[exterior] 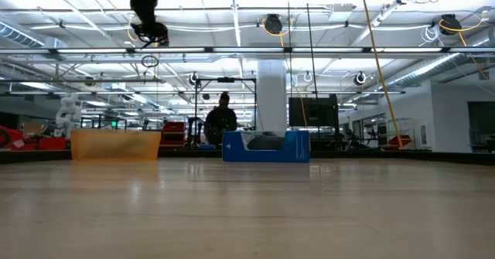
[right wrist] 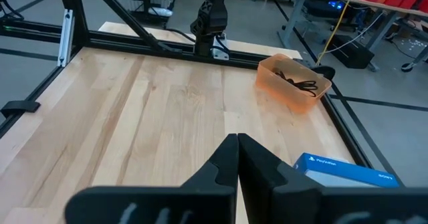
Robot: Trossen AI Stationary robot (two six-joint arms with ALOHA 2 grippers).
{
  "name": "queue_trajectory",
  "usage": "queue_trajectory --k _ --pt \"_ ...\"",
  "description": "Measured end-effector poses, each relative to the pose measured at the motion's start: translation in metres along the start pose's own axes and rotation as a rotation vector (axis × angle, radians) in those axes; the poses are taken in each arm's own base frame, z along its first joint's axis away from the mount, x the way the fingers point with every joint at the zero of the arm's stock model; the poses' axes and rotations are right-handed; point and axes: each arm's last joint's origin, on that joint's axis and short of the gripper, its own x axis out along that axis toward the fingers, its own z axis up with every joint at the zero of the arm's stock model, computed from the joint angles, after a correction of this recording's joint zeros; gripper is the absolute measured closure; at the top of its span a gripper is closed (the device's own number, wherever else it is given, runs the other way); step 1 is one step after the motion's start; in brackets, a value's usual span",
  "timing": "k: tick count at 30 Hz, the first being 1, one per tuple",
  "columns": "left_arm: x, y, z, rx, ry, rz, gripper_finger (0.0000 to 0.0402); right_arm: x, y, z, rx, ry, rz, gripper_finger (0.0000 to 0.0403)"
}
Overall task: Pick and place USB-C Cables
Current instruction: Put the black charger cable into the orange bin
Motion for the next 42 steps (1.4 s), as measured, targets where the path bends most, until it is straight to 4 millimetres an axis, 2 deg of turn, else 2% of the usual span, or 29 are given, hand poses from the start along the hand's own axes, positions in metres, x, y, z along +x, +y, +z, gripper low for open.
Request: queue_trajectory --k 6,15,24,29,42 --pt "0.005 0.009 -0.003 -0.083 0.026 0.032 0.0364 0.0 0.0 0.0 0.001 0.0 0.001 0.0403" --pt "0.047 0.013 -0.029 -0.209 0.212 0.029 0.0364 0.0 0.003 -0.001 -0.002 0.011 0.017 0.0403" --pt "0.074 0.005 -0.049 -0.291 0.159 0.054 0.0364 -0.001 0.003 -0.001 -0.002 0.011 0.017 0.0403" --pt "0.091 0.004 -0.057 -0.317 0.202 0.098 0.0364 -0.001 0.003 -0.001 -0.002 0.01 0.016 0.0403" --pt "0.142 0.02 -0.074 -0.377 0.172 0.13 0.0364 -0.001 0.003 -0.001 0.005 0.011 0.016 0.0403"
